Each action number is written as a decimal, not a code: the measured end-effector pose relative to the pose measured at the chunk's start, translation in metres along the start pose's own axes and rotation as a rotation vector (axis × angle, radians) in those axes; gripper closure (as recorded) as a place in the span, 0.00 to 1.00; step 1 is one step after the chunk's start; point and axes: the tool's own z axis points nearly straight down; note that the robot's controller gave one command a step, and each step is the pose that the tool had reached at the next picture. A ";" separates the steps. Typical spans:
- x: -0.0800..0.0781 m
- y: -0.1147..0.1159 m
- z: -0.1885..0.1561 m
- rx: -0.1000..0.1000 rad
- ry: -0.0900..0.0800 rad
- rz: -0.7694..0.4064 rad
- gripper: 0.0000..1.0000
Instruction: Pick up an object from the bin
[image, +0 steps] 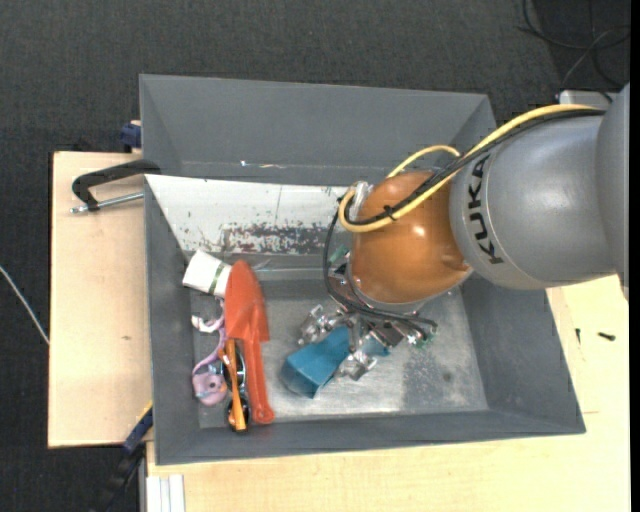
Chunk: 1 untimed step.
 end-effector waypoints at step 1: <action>-0.001 -0.001 -0.018 0.004 -0.006 0.000 1.00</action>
Offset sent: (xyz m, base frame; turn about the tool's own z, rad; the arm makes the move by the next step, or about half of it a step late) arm 0.0000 0.0000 0.0348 0.0000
